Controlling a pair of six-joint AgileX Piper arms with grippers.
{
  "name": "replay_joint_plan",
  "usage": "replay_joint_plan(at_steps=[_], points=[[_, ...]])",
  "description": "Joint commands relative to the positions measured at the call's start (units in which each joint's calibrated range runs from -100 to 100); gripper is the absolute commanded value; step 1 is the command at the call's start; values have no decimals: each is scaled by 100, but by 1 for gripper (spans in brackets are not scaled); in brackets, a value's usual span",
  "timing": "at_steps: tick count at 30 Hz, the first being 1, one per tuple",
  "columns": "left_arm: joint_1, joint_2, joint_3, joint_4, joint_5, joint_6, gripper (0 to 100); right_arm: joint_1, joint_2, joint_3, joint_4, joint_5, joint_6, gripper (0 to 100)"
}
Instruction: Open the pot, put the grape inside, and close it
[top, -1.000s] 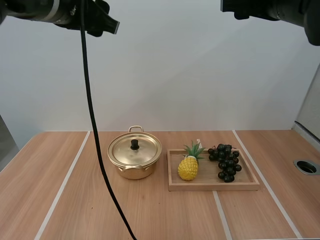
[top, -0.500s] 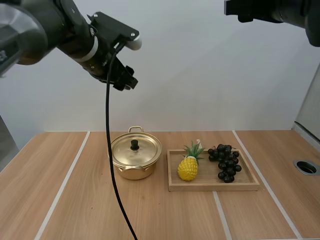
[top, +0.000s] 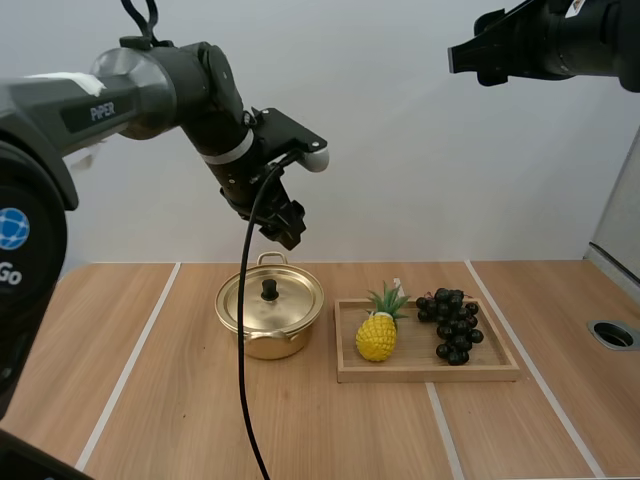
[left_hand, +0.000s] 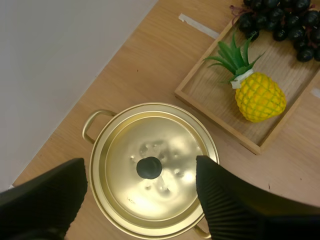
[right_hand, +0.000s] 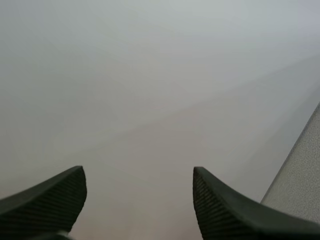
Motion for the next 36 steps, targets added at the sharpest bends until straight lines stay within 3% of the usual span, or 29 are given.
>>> replay_joint_plan(at_steps=[1, 20, 36], points=[[-162, 245, -47, 411, 332, -154, 100, -21, -45, -41, 154, 181, -175, 100], [-179, 1586, -515, 726, 665, -155, 100, -21, -45, -41, 175, 680, -255, 100], [-81, 2180, -743, 793, 702, -123, 100, -21, -45, -41, 175, 894, -279, 100]])
